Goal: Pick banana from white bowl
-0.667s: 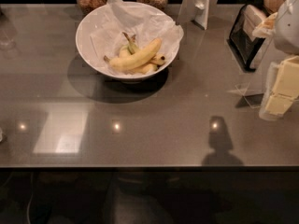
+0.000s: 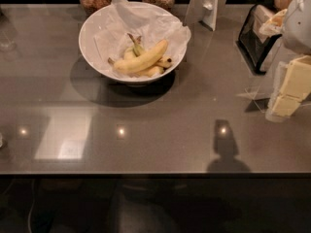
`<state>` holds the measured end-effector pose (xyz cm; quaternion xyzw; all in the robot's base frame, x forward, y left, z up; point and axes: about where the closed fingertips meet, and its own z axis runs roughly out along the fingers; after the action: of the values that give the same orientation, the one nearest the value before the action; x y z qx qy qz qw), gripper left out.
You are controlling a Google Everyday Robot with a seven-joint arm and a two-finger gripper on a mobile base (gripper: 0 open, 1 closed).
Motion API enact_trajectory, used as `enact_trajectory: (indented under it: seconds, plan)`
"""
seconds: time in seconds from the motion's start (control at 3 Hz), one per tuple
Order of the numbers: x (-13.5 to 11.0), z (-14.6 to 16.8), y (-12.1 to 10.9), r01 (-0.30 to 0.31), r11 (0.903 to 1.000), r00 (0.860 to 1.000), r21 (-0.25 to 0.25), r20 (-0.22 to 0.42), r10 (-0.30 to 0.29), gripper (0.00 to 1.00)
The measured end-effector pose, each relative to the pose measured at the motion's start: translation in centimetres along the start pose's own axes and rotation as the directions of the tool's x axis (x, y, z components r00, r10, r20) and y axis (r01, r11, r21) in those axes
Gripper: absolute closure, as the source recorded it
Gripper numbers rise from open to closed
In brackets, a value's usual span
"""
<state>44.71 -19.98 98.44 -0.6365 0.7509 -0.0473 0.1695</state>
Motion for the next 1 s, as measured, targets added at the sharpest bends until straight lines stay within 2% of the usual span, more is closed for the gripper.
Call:
enact_trajectory:
  seconds: [0.33, 0.67, 1.0]
  plan:
    - [-2.3, 0.2, -1.0, 0.056, 0.9977, 0.995, 0.038, 0.084, -0.059, 0.0]
    - [-5.7, 1.2, -2.7, 0.125, 0.9907, 0.98, 0.055, 0.152, -0.132, 0.0]
    - [-9.4, 2.7, -4.6, 0.186, 0.9816, 0.96, 0.042, 0.206, -0.191, 0.0]
